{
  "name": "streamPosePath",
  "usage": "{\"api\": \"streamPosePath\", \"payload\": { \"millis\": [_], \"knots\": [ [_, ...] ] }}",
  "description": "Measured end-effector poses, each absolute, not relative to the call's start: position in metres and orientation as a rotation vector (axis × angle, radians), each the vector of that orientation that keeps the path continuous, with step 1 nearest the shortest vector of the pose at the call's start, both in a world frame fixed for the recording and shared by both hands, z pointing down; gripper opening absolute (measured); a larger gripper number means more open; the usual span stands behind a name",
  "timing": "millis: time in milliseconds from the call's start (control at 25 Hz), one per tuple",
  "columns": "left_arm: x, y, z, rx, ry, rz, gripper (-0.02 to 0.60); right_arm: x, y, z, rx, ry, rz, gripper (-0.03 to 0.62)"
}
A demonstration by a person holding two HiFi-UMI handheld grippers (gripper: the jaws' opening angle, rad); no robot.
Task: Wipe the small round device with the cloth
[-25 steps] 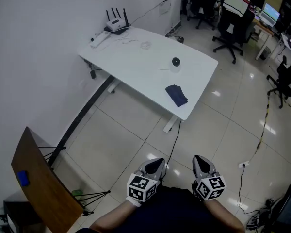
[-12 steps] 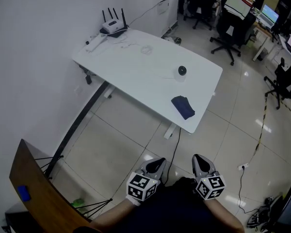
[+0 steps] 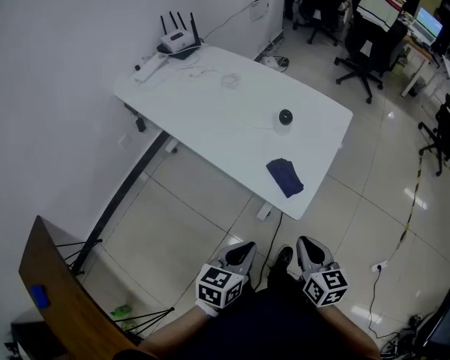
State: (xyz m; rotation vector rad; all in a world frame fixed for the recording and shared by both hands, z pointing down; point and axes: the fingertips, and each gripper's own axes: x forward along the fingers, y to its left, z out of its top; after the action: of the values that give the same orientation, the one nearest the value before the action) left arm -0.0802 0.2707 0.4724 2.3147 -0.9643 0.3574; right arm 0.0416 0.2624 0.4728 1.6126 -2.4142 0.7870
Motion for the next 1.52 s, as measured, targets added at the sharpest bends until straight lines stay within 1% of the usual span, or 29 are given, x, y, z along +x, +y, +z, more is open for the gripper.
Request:
{"api": "streamPosePath", "payload": {
  "millis": [440,840,1160,1520],
  "knots": [
    [-0.019,0.222,0.467,2.290,-1.059,0.338,0.003,0.098,0.202,0.470,1.503,-2.501,0.757,0.011],
    [0.023,0.199,0.467,2.274,-1.133,0.347,0.003,0.141,0.168,0.474,1.469,-2.547,0.782,0.011],
    [0.015,0.176,0.478,2.214,-1.161,0.359,0.003,0.132,0.144,0.488,1.415,-2.538,0.848,0.011],
    [0.003,0.110,0.484,2.232,-1.102,0.340,0.003,0.126,0.087,0.495,1.473,-2.471,0.857,0.011]
  ]
}}
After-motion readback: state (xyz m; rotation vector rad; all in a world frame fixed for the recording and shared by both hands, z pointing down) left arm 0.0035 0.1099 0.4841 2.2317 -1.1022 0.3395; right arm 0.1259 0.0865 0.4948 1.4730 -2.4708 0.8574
